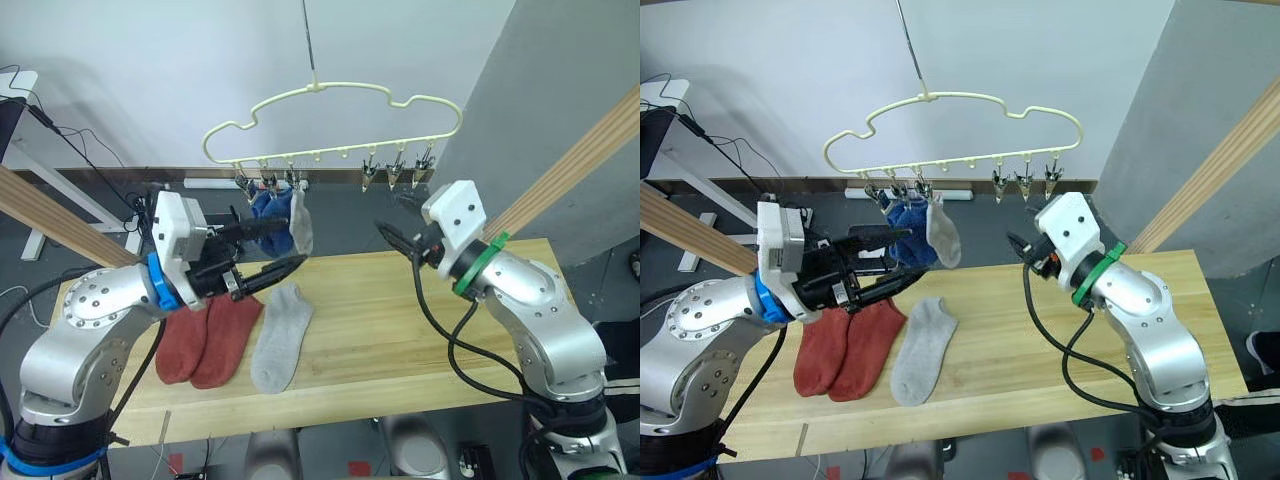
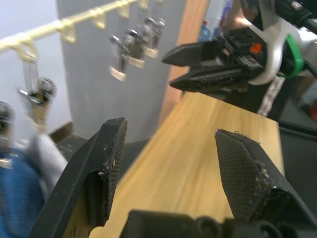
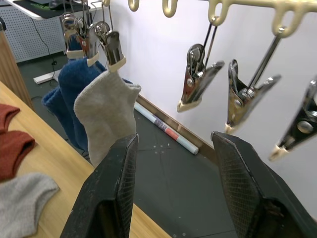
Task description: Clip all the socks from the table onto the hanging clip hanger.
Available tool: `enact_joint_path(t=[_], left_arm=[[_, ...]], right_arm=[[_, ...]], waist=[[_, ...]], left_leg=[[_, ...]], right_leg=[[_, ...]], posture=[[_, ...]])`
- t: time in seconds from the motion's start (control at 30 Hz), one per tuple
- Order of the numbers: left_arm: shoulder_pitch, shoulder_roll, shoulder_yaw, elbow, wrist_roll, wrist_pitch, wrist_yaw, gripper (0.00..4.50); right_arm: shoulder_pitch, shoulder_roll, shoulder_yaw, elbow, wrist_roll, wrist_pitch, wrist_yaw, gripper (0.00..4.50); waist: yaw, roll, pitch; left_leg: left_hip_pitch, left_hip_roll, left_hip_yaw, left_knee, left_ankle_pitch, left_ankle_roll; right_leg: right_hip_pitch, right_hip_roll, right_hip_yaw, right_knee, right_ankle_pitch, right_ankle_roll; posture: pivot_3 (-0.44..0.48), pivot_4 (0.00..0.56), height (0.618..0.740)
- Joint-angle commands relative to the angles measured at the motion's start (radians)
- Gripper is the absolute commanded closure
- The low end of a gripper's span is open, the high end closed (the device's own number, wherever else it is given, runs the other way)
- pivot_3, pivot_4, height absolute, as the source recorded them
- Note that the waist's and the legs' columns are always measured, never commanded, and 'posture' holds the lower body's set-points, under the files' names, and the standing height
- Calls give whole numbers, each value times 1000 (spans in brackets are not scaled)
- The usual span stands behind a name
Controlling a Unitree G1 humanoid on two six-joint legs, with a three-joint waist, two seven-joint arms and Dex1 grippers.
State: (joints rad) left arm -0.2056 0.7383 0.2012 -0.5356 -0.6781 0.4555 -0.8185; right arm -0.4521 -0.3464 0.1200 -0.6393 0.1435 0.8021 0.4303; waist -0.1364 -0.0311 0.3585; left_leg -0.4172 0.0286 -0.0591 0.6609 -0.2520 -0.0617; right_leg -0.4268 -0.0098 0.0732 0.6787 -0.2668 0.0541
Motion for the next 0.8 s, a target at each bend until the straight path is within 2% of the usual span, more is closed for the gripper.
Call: enact_joint_path(t=[0.03, 0.37, 0.8], left_arm=[[-20, -6, 0, -14, -8, -8, 0, 1381], [-37, -22, -36, -7, 30, -25, -3, 1381], [-20, -27, -43, -13, 36, -25, -4, 1381]], right_arm=[[-41, 25, 20, 10, -5, -1, -35, 2063], [-121, 89, 39, 123, -41, -19, -116, 2063], [-189, 116, 56, 150, -36, -52, -102, 2063]], waist=[[0, 0, 0], [0, 0, 0], [-1, 0, 0]], left_leg=[[0, 0, 0, 0, 0, 0], [0, 0, 0, 0, 0, 0], [0, 0, -1, 0, 0, 0]], right_leg=[[0, 0, 0, 0, 0, 0], [0, -1, 0, 1, 0, 0], [-1, -1, -1, 1, 0, -1]], posture=[[-182, 314, 737], [-176, 308, 737], [-177, 304, 737]])
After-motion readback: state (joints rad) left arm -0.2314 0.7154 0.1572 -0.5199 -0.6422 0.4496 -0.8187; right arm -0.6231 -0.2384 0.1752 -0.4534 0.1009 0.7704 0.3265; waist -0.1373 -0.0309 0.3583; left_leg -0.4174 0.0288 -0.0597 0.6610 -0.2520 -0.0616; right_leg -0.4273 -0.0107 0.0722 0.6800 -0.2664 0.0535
